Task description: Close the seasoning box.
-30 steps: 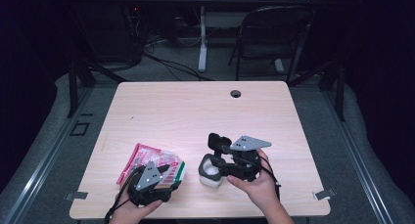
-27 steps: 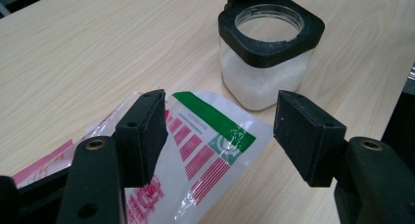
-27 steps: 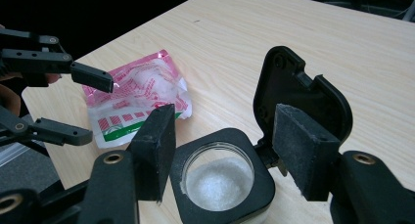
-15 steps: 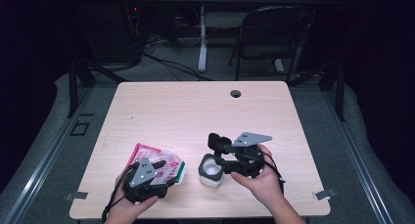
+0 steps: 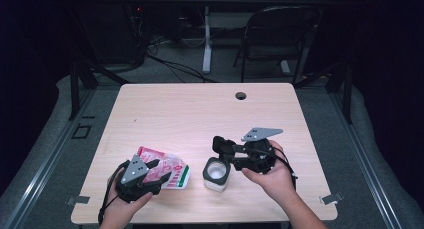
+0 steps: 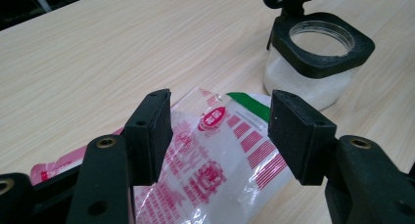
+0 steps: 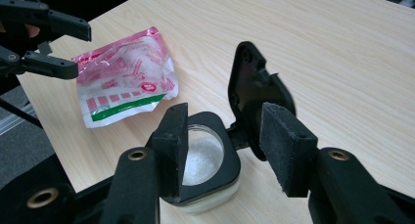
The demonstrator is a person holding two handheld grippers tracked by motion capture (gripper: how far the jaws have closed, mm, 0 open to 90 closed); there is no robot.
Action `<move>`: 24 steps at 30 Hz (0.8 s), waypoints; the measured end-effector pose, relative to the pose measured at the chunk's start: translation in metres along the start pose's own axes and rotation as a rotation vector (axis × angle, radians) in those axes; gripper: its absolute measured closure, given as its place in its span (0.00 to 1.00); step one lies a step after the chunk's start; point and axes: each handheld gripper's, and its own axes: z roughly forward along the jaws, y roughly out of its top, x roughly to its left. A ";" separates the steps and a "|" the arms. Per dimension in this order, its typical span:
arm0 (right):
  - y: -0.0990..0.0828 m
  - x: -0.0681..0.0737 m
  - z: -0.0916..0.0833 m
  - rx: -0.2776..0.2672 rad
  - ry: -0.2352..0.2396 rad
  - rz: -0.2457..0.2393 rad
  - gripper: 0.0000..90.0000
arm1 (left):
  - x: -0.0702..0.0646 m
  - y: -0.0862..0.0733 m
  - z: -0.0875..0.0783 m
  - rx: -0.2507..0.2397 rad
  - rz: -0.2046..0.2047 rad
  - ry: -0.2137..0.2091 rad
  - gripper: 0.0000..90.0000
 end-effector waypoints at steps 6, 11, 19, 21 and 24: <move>0.006 -0.008 -0.002 0.000 -0.017 0.020 0.60 | 0.006 -0.002 -0.002 0.001 -0.012 0.015 0.46; 0.011 -0.015 0.002 0.019 -0.030 0.019 0.60 | 0.007 -0.002 -0.004 -0.003 -0.013 0.021 0.46; 0.015 -0.029 0.016 0.043 -0.053 0.048 0.60 | 0.009 -0.003 -0.003 0.000 -0.014 0.027 0.46; 0.016 -0.030 0.019 0.054 -0.050 0.053 0.61 | 0.009 -0.003 -0.003 0.000 -0.015 0.027 0.46; 0.017 -0.029 0.024 0.052 -0.045 0.042 0.62 | 0.010 -0.003 -0.003 0.001 -0.016 0.027 0.46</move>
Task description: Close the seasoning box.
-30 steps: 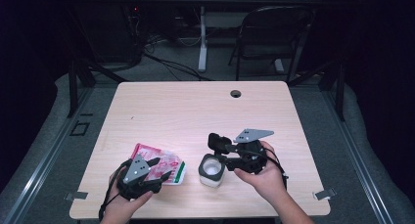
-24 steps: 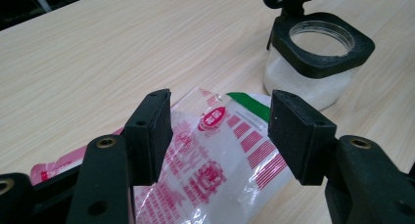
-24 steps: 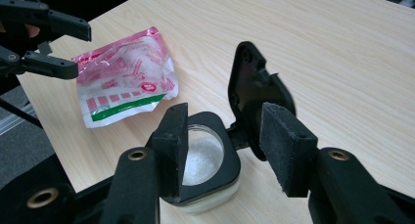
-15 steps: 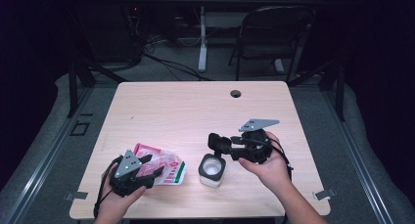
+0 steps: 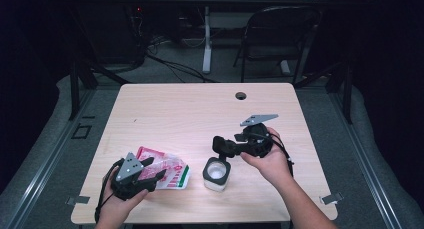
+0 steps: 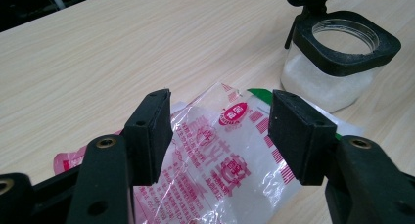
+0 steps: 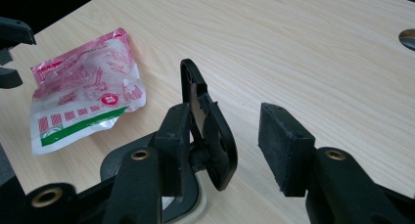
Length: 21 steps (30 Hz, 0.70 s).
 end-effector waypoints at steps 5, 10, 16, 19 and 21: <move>0.003 0.002 0.008 0.017 0.001 -0.005 0.65 | 0.000 0.000 0.001 0.002 0.004 0.002 0.46; 0.006 0.002 0.013 0.006 0.013 -0.001 0.70 | 0.001 -0.001 0.001 0.003 0.001 0.006 0.46; 0.009 0.006 0.015 0.008 0.024 -0.010 0.75 | 0.002 -0.002 0.001 0.007 -0.001 0.003 0.46; 0.010 0.007 0.016 0.008 0.016 -0.020 0.78 | 0.002 -0.002 0.001 0.010 0.000 0.005 0.46; 0.011 0.006 0.017 0.010 0.012 -0.019 0.80 | 0.002 -0.002 0.002 0.009 -0.002 0.005 0.46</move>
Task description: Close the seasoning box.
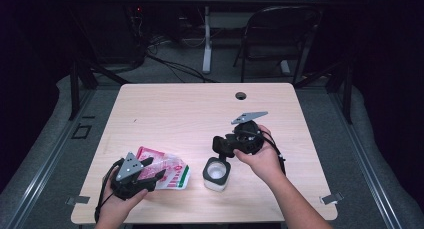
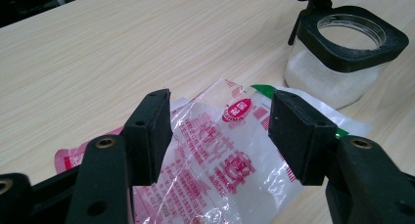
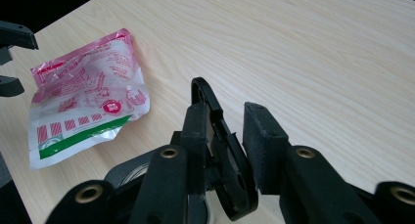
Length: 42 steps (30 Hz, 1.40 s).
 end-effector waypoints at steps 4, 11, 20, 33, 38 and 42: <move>0.000 -0.001 0.000 0.009 0.002 0.004 0.82 | 0.000 -0.001 0.001 0.002 0.000 0.001 0.46; 0.001 0.000 0.000 0.010 -0.001 -0.025 0.83 | 0.001 -0.001 0.001 0.004 -0.004 0.002 0.46; 0.001 0.004 -0.001 0.019 -0.016 -0.060 0.84 | 0.001 -0.002 0.002 0.009 -0.005 0.003 0.46; -0.001 0.020 -0.004 0.012 -0.040 -0.129 0.84 | 0.002 -0.002 0.002 0.008 -0.007 0.006 0.46; -0.004 0.030 -0.006 0.009 -0.032 -0.162 0.84 | 0.003 -0.003 0.002 0.007 -0.008 0.009 0.46; -0.005 0.037 -0.008 0.011 -0.028 -0.189 0.83 | 0.003 -0.003 0.002 0.008 -0.012 0.008 0.46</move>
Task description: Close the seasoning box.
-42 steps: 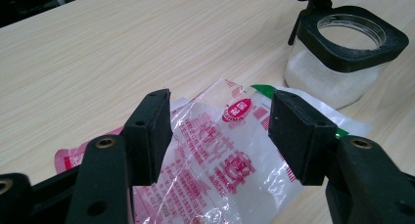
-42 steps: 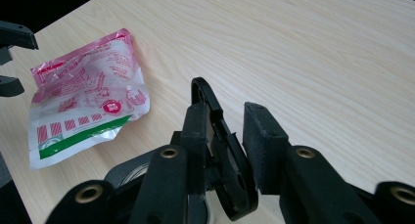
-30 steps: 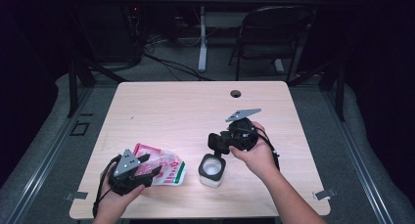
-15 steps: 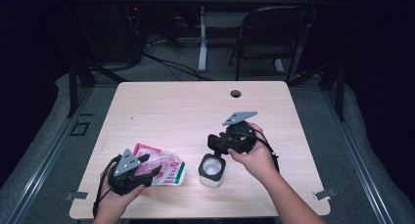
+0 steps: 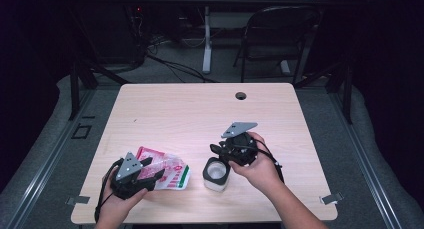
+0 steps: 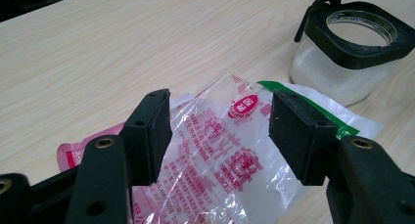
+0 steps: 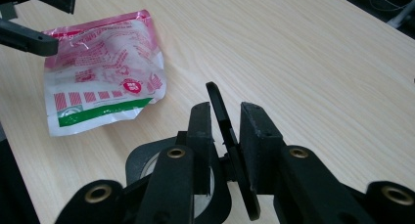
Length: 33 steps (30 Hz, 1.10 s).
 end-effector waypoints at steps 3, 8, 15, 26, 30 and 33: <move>-0.001 0.004 0.000 0.000 0.002 -0.013 0.83 | 0.000 0.000 0.000 -0.003 -0.001 0.000 0.46; -0.003 0.009 0.001 0.004 0.007 -0.030 0.83 | 0.000 0.000 0.000 -0.002 -0.001 0.002 0.46; -0.007 0.017 0.005 0.016 0.010 -0.048 0.82 | 0.000 0.000 0.000 -0.002 0.000 0.003 0.46; -0.012 0.024 0.007 0.012 0.004 -0.076 0.80 | -0.001 0.000 0.000 0.001 0.004 0.004 0.45; -0.014 0.027 0.008 0.014 -0.002 -0.081 0.78 | -0.001 0.000 0.000 0.002 0.004 0.004 0.45; -0.016 0.030 0.009 0.015 -0.007 -0.086 0.77 | -0.001 0.000 0.000 -0.003 0.003 0.004 0.45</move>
